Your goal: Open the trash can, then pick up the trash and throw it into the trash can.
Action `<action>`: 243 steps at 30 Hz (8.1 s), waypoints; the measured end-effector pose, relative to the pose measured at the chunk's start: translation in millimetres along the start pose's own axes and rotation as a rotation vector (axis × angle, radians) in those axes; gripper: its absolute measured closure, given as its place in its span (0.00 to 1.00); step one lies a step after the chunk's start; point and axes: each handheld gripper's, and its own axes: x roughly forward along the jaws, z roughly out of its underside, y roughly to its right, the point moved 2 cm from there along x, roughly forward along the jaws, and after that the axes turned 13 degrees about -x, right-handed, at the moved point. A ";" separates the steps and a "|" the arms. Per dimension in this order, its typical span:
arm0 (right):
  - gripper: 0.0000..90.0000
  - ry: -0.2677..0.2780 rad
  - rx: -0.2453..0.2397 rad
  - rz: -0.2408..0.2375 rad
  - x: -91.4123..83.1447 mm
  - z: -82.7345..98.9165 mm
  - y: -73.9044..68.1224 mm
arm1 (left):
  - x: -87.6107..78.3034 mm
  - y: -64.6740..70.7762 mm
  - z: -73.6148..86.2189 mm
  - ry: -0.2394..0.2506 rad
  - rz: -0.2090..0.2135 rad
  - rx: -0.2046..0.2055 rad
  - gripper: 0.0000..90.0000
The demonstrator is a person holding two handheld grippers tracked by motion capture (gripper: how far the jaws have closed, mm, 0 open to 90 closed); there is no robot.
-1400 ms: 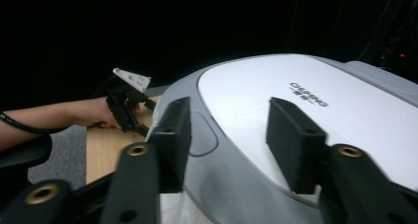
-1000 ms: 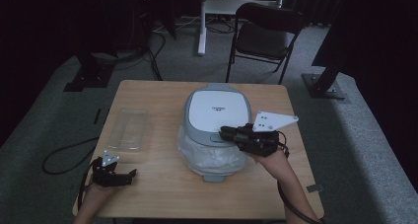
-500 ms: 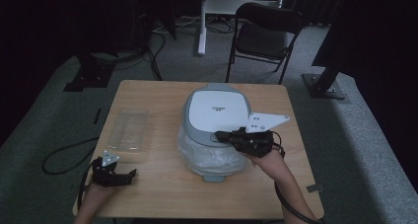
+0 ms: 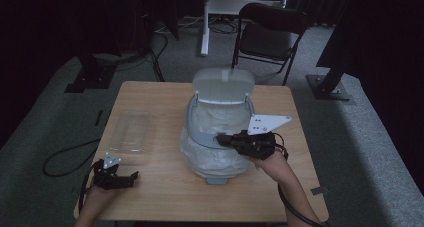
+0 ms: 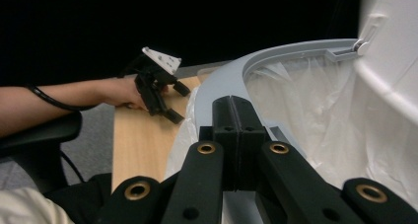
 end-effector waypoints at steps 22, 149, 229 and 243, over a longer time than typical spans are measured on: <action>0.31 0.049 0.168 0.198 -23.2 5.7 24.2 | -0.1 0.0 0.1 0.001 0.000 0.000 0.01; 0.14 -0.529 0.623 0.845 -75.5 283.2 37.9 | -35.5 -5.2 -73.7 0.031 0.048 -0.071 0.01; 0.14 -0.528 0.621 0.844 -75.7 283.2 37.3 | 37.0 -29.2 -193.9 -0.073 0.290 -0.328 0.95; 0.14 -0.528 0.621 0.844 -75.8 283.3 37.3 | 17.0 10.5 -190.4 -0.001 0.378 -0.235 0.97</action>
